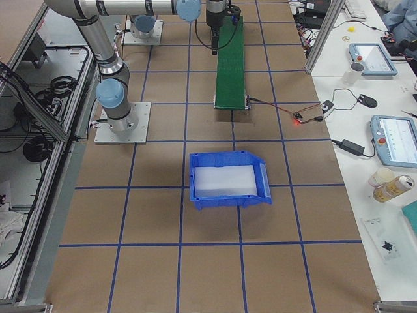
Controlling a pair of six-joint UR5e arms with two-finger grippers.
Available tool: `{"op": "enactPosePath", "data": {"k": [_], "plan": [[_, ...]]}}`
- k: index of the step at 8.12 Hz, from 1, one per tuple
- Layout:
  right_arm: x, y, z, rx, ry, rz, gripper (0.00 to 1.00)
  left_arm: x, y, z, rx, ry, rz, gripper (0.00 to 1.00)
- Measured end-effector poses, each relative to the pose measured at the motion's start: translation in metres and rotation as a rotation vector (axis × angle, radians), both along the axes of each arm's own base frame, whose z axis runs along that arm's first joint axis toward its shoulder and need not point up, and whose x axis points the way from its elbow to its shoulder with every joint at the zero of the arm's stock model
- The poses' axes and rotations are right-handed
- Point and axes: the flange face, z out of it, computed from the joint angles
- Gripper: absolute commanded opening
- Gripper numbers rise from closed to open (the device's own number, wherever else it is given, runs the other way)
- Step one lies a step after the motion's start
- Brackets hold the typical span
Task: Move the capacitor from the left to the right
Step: 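Move the left gripper outward and down toward the brown capacitor on the table, then lower the left gripper onto the brown capacitor and close to grasp it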
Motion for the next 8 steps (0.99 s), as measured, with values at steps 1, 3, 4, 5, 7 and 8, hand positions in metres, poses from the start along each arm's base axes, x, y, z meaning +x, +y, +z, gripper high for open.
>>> {"op": "enactPosePath", "data": {"k": [1, 3, 4, 5, 7, 8], "plan": [[0.000, 0.000, 0.000, 0.000, 0.000, 0.000, 1.00, 0.045, 0.004, -0.010, 0.023, 0.016, 0.003, 1.00], [0.000, 0.000, 0.000, 0.001, -0.001, 0.000, 1.00, 0.128, 0.019, -0.037, 0.067, 0.061, 0.006, 1.00], [0.000, 0.000, 0.000, 0.001, -0.001, -0.001, 1.00, 0.166, 0.027, -0.056, 0.087, 0.084, 0.029, 1.00], [0.000, 0.000, 0.000, 0.001, -0.001, -0.001, 1.00, 0.201, 0.034, -0.077, 0.100, 0.103, 0.059, 1.00], [0.000, 0.000, 0.000, 0.001, -0.002, -0.002, 1.00, 0.251, 0.038, -0.124, 0.108, 0.125, 0.067, 1.00], [0.000, 0.000, 0.000, 0.001, -0.002, -0.002, 1.00, 0.266, 0.034, -0.147, 0.106, 0.124, 0.056, 1.00]]}}
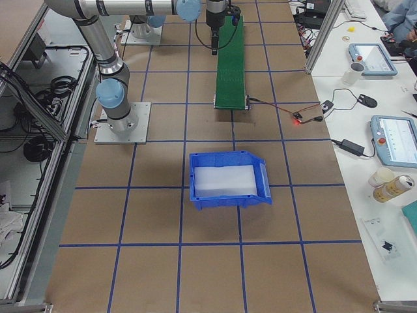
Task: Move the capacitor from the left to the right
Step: 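Lower the left gripper onto the brown capacitor and close to grasp it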
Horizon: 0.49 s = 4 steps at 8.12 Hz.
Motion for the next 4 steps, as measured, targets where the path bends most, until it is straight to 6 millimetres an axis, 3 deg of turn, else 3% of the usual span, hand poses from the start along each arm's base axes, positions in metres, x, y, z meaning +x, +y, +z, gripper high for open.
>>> {"op": "enactPosePath", "data": {"k": [2, 4], "plan": [[0.000, 0.000, 0.000, 0.000, 0.000, 0.000, 1.00, 0.017, -0.004, -0.025, 0.017, -0.040, -0.026, 1.00], [0.000, 0.000, 0.000, 0.000, -0.002, 0.000, 1.00, 0.026, -0.006, -0.032, 0.020, -0.084, -0.088, 1.00]]}}
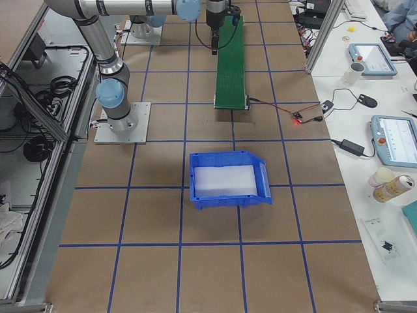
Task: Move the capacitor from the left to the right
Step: 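Lower the left gripper onto the brown capacitor and close to grasp it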
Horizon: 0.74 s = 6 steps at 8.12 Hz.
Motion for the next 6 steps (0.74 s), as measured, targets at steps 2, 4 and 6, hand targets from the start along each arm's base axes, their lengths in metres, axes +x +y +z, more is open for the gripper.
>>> {"op": "enactPosePath", "data": {"k": [2, 4, 6], "plan": [[0.000, 0.000, 0.000, 0.001, -0.002, 0.000, 1.00, 0.012, -0.009, -0.018, -0.030, -0.029, -0.096, 1.00], [0.001, 0.000, 0.000, 0.001, -0.003, 0.001, 1.00, 0.018, -0.016, -0.038, -0.041, -0.035, -0.120, 1.00], [0.001, 0.000, -0.001, 0.002, -0.004, 0.000, 1.00, 0.019, -0.018, -0.051, -0.038, -0.025, -0.128, 0.66]]}}
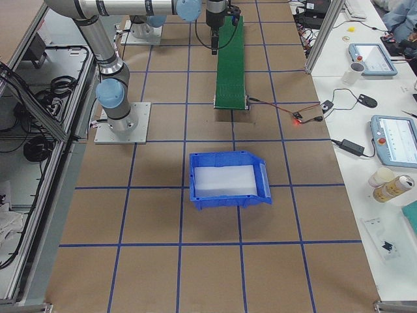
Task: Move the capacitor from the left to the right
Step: 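Lower the left gripper onto the brown capacitor and close to grasp it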
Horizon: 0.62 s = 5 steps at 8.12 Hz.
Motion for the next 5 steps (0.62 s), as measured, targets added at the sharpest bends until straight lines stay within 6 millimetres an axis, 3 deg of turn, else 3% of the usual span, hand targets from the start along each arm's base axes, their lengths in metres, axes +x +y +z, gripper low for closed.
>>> {"op": "enactPosePath", "data": {"k": [1, 2, 5], "plan": [[-0.0001, 0.0000, -0.0001, 0.000, 0.000, -0.001, 1.00, 0.0001, -0.0005, -0.0050, 0.003, 0.006, 0.000, 0.39], [0.0001, 0.0001, -0.0002, 0.001, -0.001, -0.001, 1.00, 0.0000, -0.0006, -0.0090, 0.008, 0.014, -0.014, 0.00], [0.0002, 0.0002, -0.0008, 0.001, 0.000, 0.000, 1.00, -0.0006, -0.0013, -0.0084, 0.017, 0.038, -0.151, 0.00]]}}
